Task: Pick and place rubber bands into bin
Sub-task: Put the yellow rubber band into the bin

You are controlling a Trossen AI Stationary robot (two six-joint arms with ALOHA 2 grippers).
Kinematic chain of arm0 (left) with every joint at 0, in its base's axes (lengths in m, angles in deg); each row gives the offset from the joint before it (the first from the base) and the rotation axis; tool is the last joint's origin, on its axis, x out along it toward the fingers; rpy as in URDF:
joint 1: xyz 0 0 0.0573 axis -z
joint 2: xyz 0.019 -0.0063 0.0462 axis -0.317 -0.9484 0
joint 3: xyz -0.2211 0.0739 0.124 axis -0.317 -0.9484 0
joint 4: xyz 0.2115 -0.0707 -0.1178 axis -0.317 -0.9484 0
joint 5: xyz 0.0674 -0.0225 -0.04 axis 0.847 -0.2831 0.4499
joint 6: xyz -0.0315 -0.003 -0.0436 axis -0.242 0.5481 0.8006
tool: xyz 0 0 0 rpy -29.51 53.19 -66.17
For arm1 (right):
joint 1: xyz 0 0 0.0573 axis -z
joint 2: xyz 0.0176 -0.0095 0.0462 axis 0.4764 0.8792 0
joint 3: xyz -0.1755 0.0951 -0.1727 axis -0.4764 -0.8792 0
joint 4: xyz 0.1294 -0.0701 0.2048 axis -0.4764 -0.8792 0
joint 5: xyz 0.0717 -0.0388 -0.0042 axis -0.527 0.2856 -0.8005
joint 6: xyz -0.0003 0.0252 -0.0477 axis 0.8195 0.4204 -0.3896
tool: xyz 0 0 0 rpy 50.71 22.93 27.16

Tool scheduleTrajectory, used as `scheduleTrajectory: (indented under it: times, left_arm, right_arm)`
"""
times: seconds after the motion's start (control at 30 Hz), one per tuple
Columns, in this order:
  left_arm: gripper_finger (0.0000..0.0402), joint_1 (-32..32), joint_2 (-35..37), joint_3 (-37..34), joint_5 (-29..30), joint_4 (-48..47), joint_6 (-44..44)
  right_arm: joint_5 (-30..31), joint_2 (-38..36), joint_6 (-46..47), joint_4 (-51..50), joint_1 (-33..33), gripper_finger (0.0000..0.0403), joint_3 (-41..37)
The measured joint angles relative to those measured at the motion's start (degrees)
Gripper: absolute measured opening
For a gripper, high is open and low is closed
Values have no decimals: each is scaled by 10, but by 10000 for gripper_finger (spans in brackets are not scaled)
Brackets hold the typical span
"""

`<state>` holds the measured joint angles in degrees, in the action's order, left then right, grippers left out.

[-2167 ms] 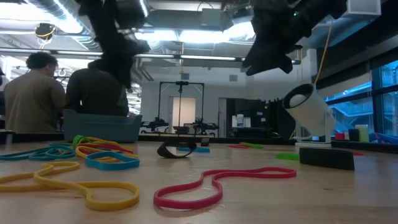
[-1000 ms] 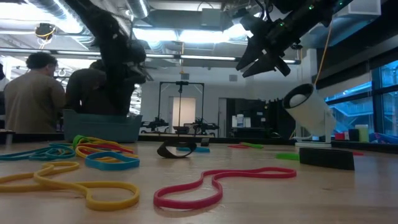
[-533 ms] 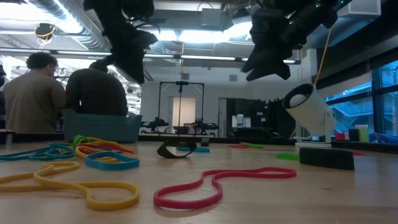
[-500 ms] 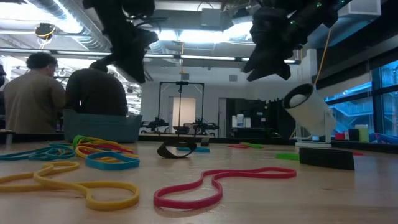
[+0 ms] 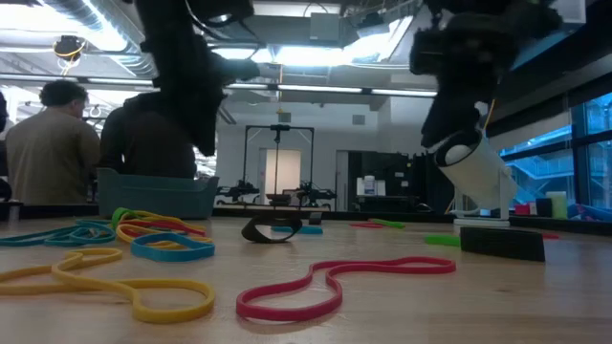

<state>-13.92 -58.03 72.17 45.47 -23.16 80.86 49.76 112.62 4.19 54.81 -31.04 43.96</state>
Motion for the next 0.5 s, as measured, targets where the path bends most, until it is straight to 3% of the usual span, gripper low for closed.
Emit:
scheduleTrajectory:
  times: [0.33, 0.5]
  left_arm:
    - [52, 25, -85, 0, -101, 36, 24]
    - [88, 25, -116, 0, -102, 44, 22]
  right_arm:
    - [0, -62, 71, 23, -41, 147, -69]
    - [1, -68, 77, 32, -40, 147, -74]
